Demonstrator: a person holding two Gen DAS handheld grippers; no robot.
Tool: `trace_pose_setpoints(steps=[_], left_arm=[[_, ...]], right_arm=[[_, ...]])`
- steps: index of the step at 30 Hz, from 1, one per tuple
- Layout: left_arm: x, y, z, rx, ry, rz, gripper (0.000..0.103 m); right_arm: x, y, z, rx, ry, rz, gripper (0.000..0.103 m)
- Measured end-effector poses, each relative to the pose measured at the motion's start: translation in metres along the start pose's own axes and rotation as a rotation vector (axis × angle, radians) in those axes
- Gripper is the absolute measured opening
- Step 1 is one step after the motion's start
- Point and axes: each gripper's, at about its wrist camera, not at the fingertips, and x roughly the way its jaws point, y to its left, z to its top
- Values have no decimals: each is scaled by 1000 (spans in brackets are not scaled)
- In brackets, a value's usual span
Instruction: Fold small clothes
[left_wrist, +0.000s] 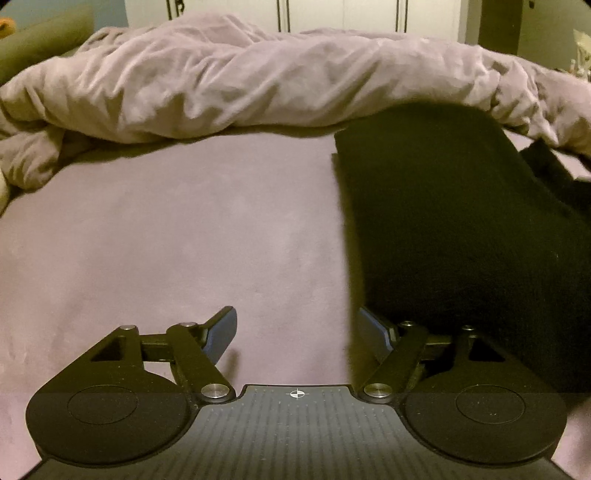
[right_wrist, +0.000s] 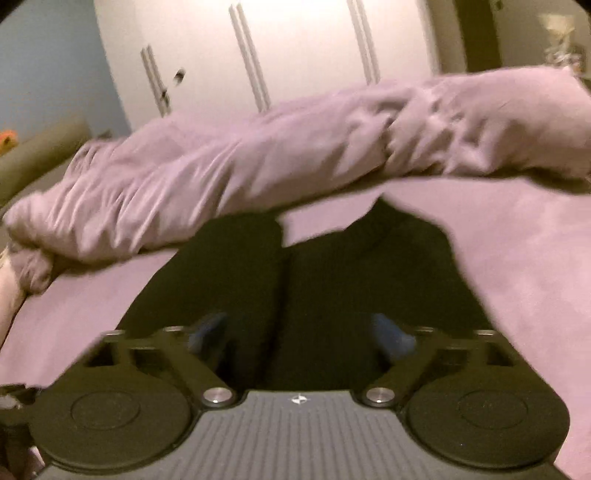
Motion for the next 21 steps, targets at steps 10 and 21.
trace_pose_setpoints(steps=[10,21], left_arm=[[1,-2,-1,-16,4,6,78],[4,-1,-1,-35,13,9,78]], right_arm=[[42,-43,-5,396,196,345,99],[74,-3,5,307,273,372,72]])
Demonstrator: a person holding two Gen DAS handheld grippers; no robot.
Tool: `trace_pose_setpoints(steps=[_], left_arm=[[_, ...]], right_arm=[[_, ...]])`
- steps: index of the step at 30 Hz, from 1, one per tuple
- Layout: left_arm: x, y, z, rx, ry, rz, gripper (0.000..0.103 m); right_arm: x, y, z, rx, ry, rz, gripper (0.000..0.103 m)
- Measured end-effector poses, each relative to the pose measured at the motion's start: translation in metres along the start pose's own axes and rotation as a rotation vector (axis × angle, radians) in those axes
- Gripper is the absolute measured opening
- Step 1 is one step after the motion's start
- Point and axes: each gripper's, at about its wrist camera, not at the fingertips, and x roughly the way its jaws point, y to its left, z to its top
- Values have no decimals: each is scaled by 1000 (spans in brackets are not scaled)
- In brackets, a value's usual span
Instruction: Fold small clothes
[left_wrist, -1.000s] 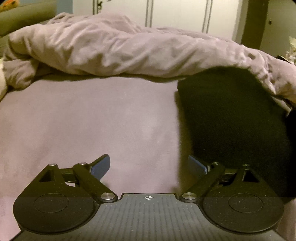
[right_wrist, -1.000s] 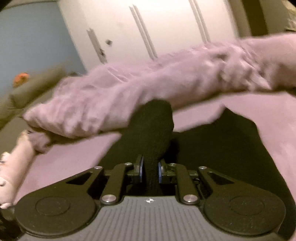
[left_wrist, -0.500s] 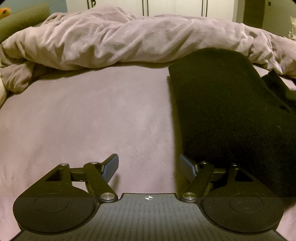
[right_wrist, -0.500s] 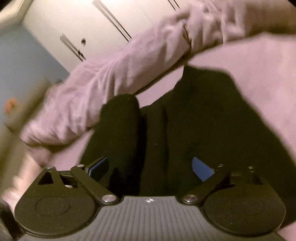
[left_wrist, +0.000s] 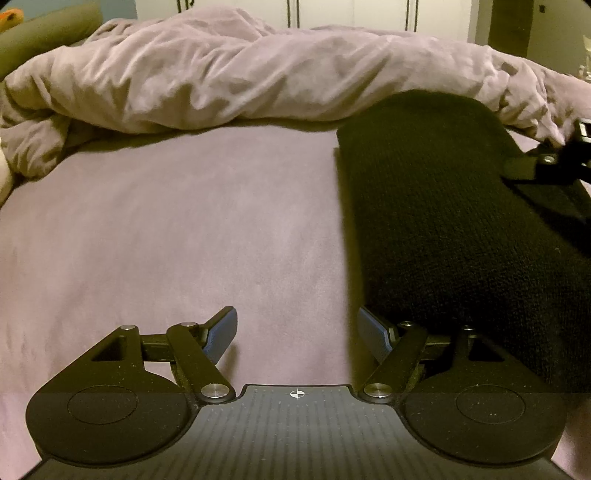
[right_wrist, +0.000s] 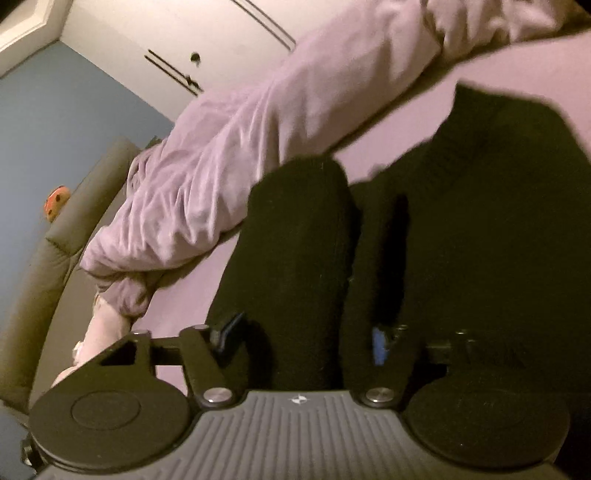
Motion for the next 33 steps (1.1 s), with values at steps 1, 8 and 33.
trace_pose_setpoints(steps=[1,8,33], left_arm=[[0,0,0,-3,2,2,78],[-19,20,-2,-90,5,-44,89],[-9,-34,-17,24,26,-51,94]], right_arm=[[3,4,-1,-17,4,-18,71],[-32,73,1,-314,-117,-116,21],[-168,-44,-53,-22,-329,-258,86]])
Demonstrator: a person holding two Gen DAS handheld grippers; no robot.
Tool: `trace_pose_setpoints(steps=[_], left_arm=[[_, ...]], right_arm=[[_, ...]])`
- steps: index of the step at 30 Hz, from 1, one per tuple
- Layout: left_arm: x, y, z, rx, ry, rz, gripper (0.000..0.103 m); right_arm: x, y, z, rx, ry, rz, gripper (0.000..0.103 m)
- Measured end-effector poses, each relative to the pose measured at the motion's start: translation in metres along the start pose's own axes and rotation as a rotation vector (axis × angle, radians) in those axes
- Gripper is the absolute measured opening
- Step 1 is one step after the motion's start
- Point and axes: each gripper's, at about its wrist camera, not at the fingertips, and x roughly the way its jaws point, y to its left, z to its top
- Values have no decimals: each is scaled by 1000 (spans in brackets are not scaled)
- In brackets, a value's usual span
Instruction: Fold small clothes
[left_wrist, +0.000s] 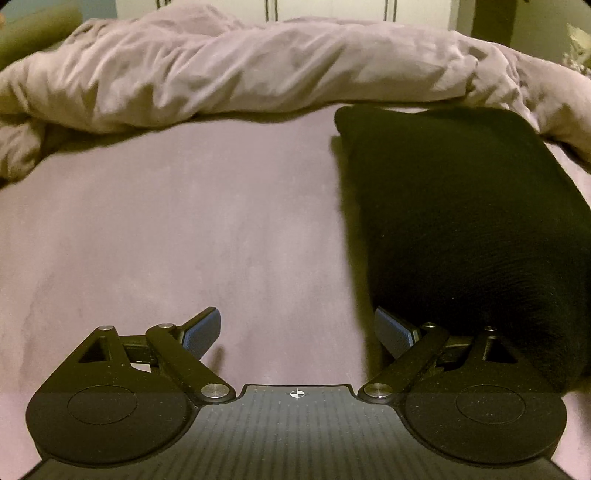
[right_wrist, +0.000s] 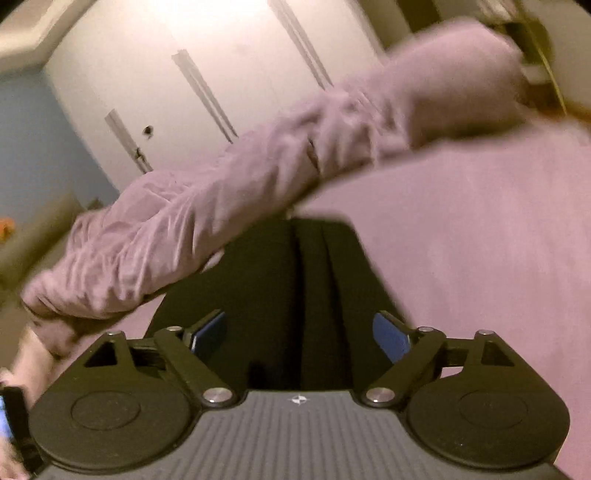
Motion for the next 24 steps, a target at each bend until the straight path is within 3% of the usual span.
trace_pose_setpoints(steps=[4,6,8,12,17,18,19,20,22,24], left_arm=[[0,-3,0,23,-5,9,94],[-1,-2,0,28,3,8,94],[-1,-3,0,28,10,7,94],[-1,-4,1,27,12,12,94],[1,-6,1,28,11,20,94],[1,-6,1,30,12,21,94],[0,-7,1,33,12,23,94],[0,-7,1,34,14,26,94],[-1,-8,2,39,15,26,94],[-4,-7,2,39,10,23,94]], right_arm=[[0,-23,-35,156,54,30,86],[0,-26,-38,234,64,108,86],[2,-15,-30,203,42,120,86],[24,2,-15,75,62,27,88],[58,0,-10,110,149,111,93],[63,2,-9,115,167,123,85],[63,5,-10,102,181,137,57],[65,10,-9,79,188,146,39],[65,24,-5,4,191,116,29],[53,42,2,-137,129,73,27]])
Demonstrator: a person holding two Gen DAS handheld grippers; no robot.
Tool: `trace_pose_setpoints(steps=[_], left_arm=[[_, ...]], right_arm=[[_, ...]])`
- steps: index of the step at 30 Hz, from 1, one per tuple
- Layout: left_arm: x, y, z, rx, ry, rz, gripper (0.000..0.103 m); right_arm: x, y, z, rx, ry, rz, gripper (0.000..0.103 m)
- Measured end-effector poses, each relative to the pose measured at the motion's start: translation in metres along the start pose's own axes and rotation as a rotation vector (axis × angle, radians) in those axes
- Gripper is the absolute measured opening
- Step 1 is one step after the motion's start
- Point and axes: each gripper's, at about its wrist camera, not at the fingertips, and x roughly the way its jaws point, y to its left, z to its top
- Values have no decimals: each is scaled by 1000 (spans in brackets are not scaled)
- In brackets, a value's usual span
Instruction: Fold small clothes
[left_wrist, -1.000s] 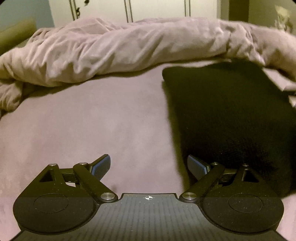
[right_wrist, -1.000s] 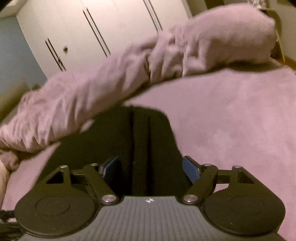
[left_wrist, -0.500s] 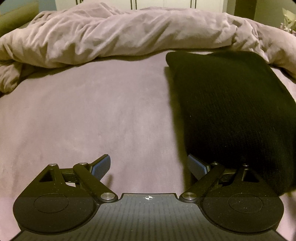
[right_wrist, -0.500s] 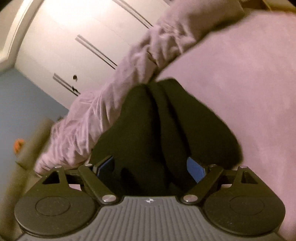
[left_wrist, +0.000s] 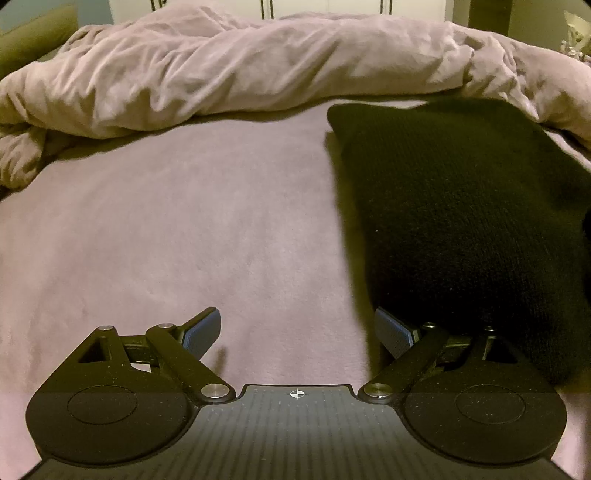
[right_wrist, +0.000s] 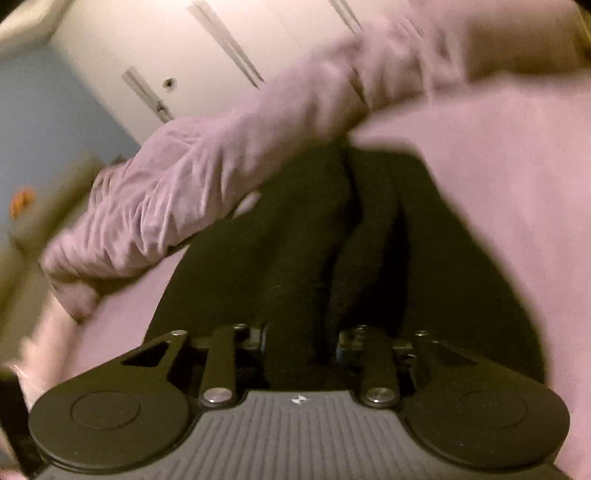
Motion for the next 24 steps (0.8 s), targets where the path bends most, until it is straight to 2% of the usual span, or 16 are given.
trace_pose_setpoints(steps=[2,5,7,8,9,10,12,14,18,20,21,22,24], left_arm=[[-4,0,1,1,-4,-12,95],[-8,-1,2,-9,-6,-31,96],[-4,-5,3,-10,-7,-35,96],[1,-10,3,2,6,-24,97],[7,-14,3,16,25,-16,97],[11,-17,1,26,41,-6,96],[9,-14,1,25,25,1,96],[0,-6,3,17,-4,14,96],[-24,-7,15,33,-130,83,96],[-32,-19,23,45,-178,80,96],[-32,-26,25,57,-190,59,96],[-29,-35,27,75,-201,72,96],[-23,-49,26,120,-253,116,96]], right_arm=[[-18,14,9,-123,-94,-55,27],[-21,12,12,-208,-164,-187,29],[-1,1,1,-264,-117,-265,43],[13,-7,-7,-266,-82,-284,46],[19,-14,-17,-264,-84,-286,57],[15,-20,-23,-255,-122,-290,73],[1,-24,-17,-196,-116,-281,81],[-20,-25,-8,-157,-137,-262,81],[-50,-2,-5,-248,-247,-301,81],[-56,10,-2,-279,-289,-332,81],[-57,15,-1,-292,-316,-324,75],[-54,23,0,-321,-325,-291,57],[-37,29,2,-362,-251,-200,36]])
